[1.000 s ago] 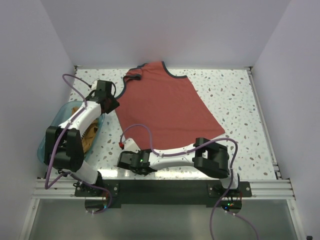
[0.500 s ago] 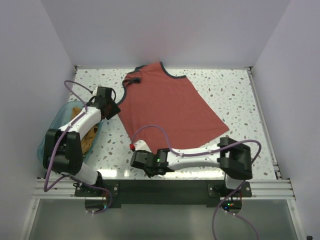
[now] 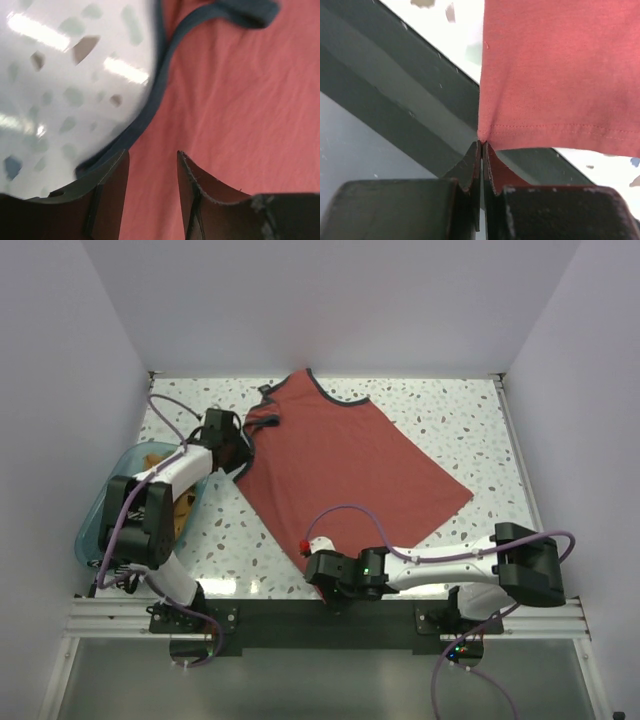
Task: Fold and stack the tank tops
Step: Flatten the tank top out
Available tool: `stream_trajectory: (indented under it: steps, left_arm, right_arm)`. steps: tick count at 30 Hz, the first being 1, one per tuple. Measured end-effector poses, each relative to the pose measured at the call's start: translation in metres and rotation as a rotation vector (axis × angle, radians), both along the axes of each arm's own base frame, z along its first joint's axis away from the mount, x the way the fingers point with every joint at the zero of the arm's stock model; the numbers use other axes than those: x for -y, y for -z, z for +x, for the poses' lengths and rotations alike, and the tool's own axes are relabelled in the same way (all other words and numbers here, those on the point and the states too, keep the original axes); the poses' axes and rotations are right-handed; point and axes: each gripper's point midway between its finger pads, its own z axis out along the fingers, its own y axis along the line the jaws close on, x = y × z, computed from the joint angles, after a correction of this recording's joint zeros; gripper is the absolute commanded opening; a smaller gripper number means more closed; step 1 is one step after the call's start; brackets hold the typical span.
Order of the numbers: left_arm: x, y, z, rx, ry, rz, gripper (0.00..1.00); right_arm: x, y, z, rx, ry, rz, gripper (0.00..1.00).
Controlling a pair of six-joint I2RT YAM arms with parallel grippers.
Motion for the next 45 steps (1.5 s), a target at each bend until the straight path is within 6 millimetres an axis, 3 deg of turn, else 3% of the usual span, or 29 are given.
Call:
stream_trajectory:
  steps: [7,15,21,25,29,32,42,45]
  left_arm:
    - [0.052,-0.012,0.067,0.101,0.119,0.022,0.49]
    - [0.105,0.011,0.097,0.173,0.235,-0.011,0.53]
    - [0.118,0.028,0.123,0.209,0.246,-0.023,0.53]
    - [0.116,0.022,0.137,0.249,0.23,-0.001,0.54]
    - [0.103,0.013,0.15,0.284,0.175,0.045,0.53]
    - [0.082,0.012,0.157,0.292,0.112,0.085,0.53]
    - [-0.035,0.014,0.174,0.262,-0.126,0.177,0.53]
    - [-0.054,0.013,0.175,0.255,-0.163,0.188,0.53]
  right_arm:
    - [0.014,0.001,-0.009,-0.028,0.015,0.013,0.0]
    - [0.009,0.007,-0.009,-0.033,0.021,0.019,0.0]
    - [0.008,0.015,-0.01,-0.041,0.032,0.016,0.0]
    - [0.007,0.015,-0.01,-0.044,0.039,0.02,0.0]
    - [0.007,0.018,-0.01,-0.048,0.046,0.024,0.0]
    - [0.01,0.021,-0.011,-0.052,0.053,0.021,0.0]
    - [0.008,0.021,-0.011,-0.057,0.06,0.027,0.0]
    - [0.008,0.021,-0.011,-0.058,0.063,0.029,0.0]
